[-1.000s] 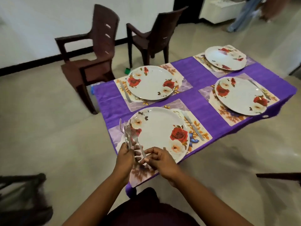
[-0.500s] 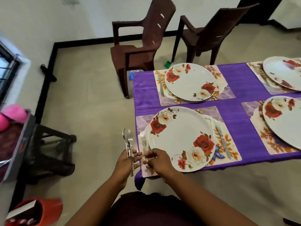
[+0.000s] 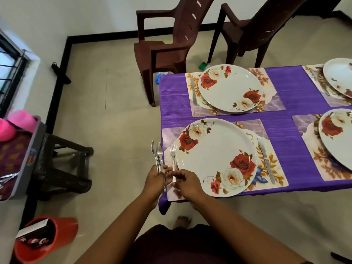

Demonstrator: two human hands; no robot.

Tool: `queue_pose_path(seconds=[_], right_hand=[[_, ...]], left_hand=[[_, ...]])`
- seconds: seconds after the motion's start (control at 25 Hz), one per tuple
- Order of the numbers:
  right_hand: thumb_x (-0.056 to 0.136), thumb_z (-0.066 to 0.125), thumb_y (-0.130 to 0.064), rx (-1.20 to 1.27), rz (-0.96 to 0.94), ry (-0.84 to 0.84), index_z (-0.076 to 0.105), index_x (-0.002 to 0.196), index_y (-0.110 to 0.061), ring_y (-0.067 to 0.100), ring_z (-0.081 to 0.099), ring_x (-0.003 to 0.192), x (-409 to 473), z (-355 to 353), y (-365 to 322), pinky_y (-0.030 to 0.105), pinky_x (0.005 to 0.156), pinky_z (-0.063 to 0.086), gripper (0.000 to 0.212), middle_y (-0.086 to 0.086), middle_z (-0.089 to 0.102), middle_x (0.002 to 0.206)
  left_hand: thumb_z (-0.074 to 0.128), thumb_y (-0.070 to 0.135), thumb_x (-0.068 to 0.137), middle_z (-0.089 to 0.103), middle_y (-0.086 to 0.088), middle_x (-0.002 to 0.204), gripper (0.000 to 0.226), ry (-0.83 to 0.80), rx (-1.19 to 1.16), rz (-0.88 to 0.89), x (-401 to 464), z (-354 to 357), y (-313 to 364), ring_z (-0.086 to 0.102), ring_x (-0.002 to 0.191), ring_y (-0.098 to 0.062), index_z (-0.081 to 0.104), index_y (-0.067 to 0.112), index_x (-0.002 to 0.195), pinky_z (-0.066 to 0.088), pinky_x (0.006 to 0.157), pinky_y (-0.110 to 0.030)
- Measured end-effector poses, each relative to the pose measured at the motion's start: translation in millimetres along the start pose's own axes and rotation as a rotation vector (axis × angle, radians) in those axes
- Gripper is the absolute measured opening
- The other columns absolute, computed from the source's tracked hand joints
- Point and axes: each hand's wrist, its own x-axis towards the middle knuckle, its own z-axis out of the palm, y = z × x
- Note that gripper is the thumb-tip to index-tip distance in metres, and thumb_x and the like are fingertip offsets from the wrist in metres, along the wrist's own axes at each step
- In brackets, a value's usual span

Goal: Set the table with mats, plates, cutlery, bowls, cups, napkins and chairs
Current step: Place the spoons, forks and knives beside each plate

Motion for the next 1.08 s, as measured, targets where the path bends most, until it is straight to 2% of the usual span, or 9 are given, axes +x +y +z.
queue_pose_path(seconds=[0.12,0.28,0.48,0.6,0.72,0.84,0.96,1.08], right_hand=[[0.089,0.06,-0.002,-0.046,-0.038,0.001,0.07,0.108,-0.021,0.009,0.063,0.095,-6.9,6.4,2.7,0.027,0.087,0.053,0.028,-0.007,0.068,0.105],[0.091,0.059,-0.01,-0.11,-0.074,0.085,0.061,0.116,-0.023,0.006,0.057,0.095,-12.6,14.0,5.5,0.016,0.08,0.045,0.028,-0.006,0.062,0.113],[0.092,0.061,-0.012,-0.103,-0.087,0.114,0.056,0.12,-0.022,0.01,0.057,0.106,-13.7,7.9,4.8,0.023,0.091,0.049,0.03,-0.004,0.057,0.121],[0.094,0.059,-0.013,-0.051,-0.108,0.147,0.058,0.111,-0.025,0.009,0.06,0.101,-16.0,-4.4,4.5,0.024,0.089,0.052,0.021,-0.004,0.06,0.117],[0.09,0.062,-0.012,-0.017,-0.119,0.197,0.062,0.106,-0.024,0.009,0.06,0.095,-19.2,-23.9,8.9,0.021,0.083,0.049,0.021,-0.006,0.061,0.111],[0.091,0.06,-0.014,0.04,-0.111,0.256,0.065,0.106,-0.022,0.005,0.06,0.093,-23.8,-49.7,14.2,0.019,0.081,0.048,0.018,-0.007,0.064,0.106],[0.094,0.057,-0.017,0.146,-0.076,0.327,0.065,0.103,-0.022,0.009,0.062,0.092,-30.3,-78.2,19.7,0.03,0.084,0.054,0.013,-0.009,0.067,0.098],[0.093,0.06,-0.013,0.309,-0.062,0.387,0.066,0.096,-0.019,0.015,0.067,0.079,-41.7,-111.4,31.5,0.024,0.066,0.054,0.008,-0.002,0.07,0.087]], left_hand=[[0.042,0.011,0.102,0.068,-0.006,0.107,0.016,0.003,-0.003,-0.007,-0.6,0.7,-3.2,0.069,0.091,-0.015,0.053,0.007,0.112,0.056,0.065,-0.019],[0.042,0.011,0.102,0.069,-0.009,0.109,0.014,-0.007,-0.005,-0.003,1.0,2.0,-6.0,0.071,0.09,-0.016,0.054,0.009,0.109,0.057,0.067,-0.021],[0.038,0.006,0.103,0.07,-0.012,0.105,0.017,-0.032,-0.11,0.033,-4.3,6.6,-0.5,0.071,0.088,-0.018,0.054,0.01,0.106,0.056,0.064,-0.02],[0.039,0.009,0.103,0.07,-0.009,0.108,0.021,-0.071,-0.136,0.071,-4.1,15.2,4.5,0.07,0.097,-0.022,0.054,0.01,0.116,0.058,0.073,-0.026],[0.038,0.006,0.103,0.069,-0.01,0.112,0.022,-0.102,-0.169,0.073,0.1,29.9,7.7,0.066,0.107,-0.024,0.055,0.012,0.114,0.055,0.085,-0.032],[0.037,0.004,0.103,0.068,-0.012,0.115,0.022,-0.203,-0.182,0.073,-7.3,56.5,12.0,0.068,0.103,-0.024,0.053,0.008,0.117,0.056,0.079,-0.029],[0.04,0.005,0.102,0.071,-0.007,0.113,0.018,-0.318,-0.147,0.067,-19.4,91.1,13.7,0.07,0.098,-0.02,0.052,0.008,0.115,0.056,0.071,-0.026],[0.044,0.01,0.102,0.072,-0.003,0.113,0.014,-0.434,-0.022,0.11,-29.9,133.2,14.5,0.07,0.101,-0.019,0.054,0.011,0.112,0.056,0.07,-0.025]])
